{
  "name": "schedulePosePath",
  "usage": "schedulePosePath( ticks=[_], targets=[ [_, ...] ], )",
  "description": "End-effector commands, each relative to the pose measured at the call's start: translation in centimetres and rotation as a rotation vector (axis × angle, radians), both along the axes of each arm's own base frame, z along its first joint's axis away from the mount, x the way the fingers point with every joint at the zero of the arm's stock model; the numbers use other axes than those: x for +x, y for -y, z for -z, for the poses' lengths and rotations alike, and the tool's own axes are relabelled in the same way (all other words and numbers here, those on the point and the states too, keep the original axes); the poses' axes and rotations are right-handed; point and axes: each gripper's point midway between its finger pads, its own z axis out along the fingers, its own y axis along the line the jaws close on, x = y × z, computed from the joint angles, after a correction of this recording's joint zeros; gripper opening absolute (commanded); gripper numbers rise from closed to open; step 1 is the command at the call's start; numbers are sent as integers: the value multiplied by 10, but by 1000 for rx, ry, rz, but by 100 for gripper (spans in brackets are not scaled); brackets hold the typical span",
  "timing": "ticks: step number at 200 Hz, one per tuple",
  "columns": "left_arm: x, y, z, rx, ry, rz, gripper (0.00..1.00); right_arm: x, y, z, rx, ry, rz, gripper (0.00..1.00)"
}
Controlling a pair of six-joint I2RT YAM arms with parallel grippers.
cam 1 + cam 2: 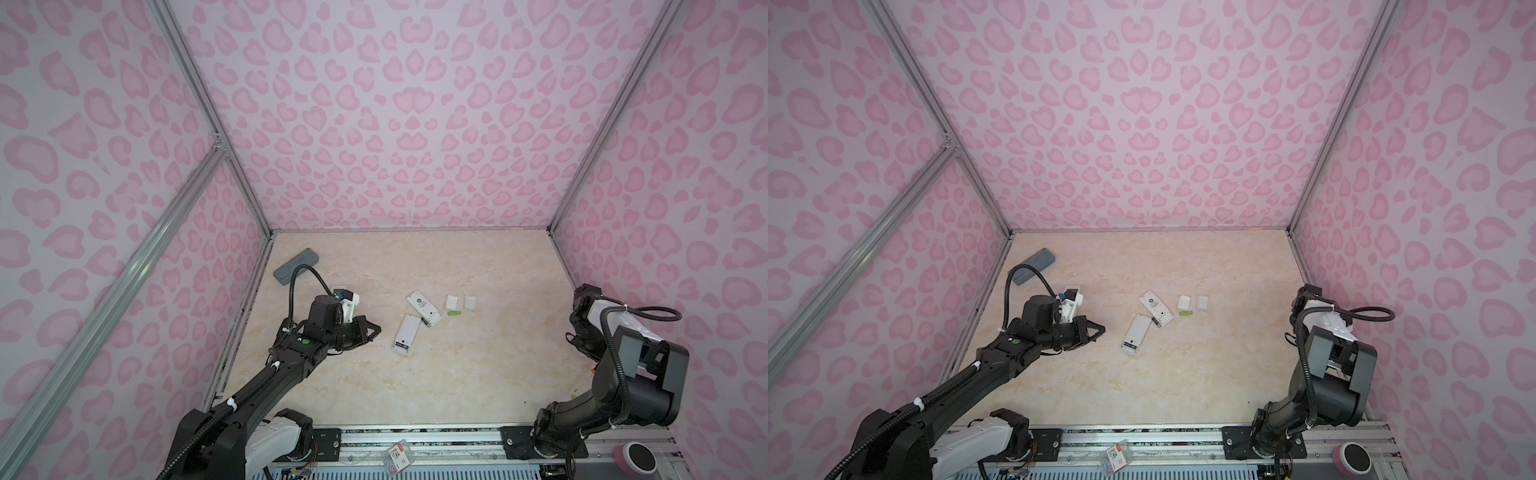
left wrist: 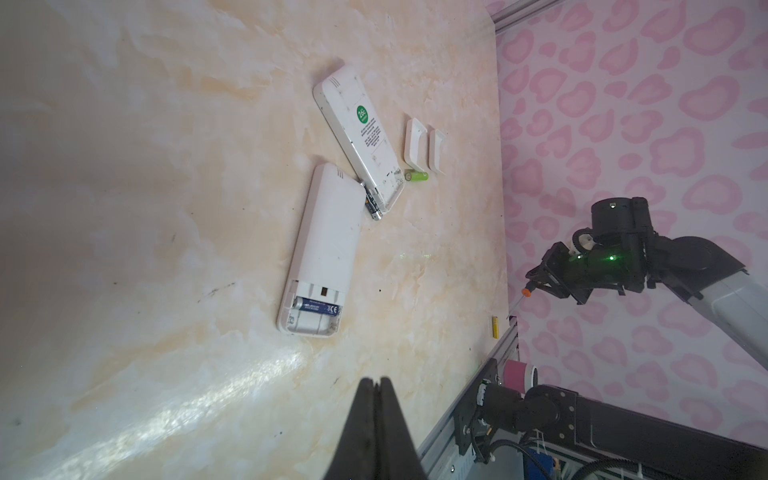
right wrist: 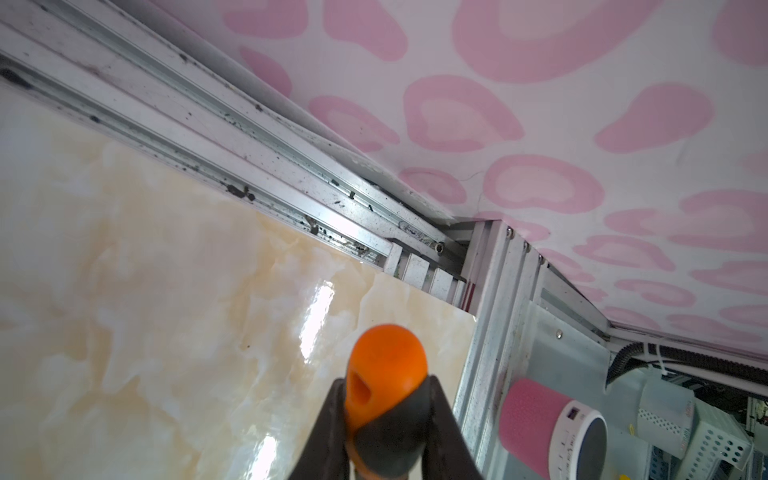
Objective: Unload the batteries from the remote control
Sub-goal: 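Bring the screwdriver tip back toward the blue battery in the remote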
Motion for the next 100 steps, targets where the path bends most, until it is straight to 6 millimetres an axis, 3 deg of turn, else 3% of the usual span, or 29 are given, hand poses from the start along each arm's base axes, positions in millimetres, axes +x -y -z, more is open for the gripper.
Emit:
schedulePosePath(
  ticks=[1,53,78,100],
  targets=[
    [-2,-6,1,18,14,-9,7,-6,-5,-2,-12,-35,-12,0],
    [-3,-10,-2,18,30,-7,7,-20,-29,24,124,45,41,0],
    [-4,-10,-1,23,32,-1,7,1,-40,13,113,112,-56,0],
    [-6,-11,2,27,30,-3,7,34,-65,-1,115,214,-194,0]
  ],
)
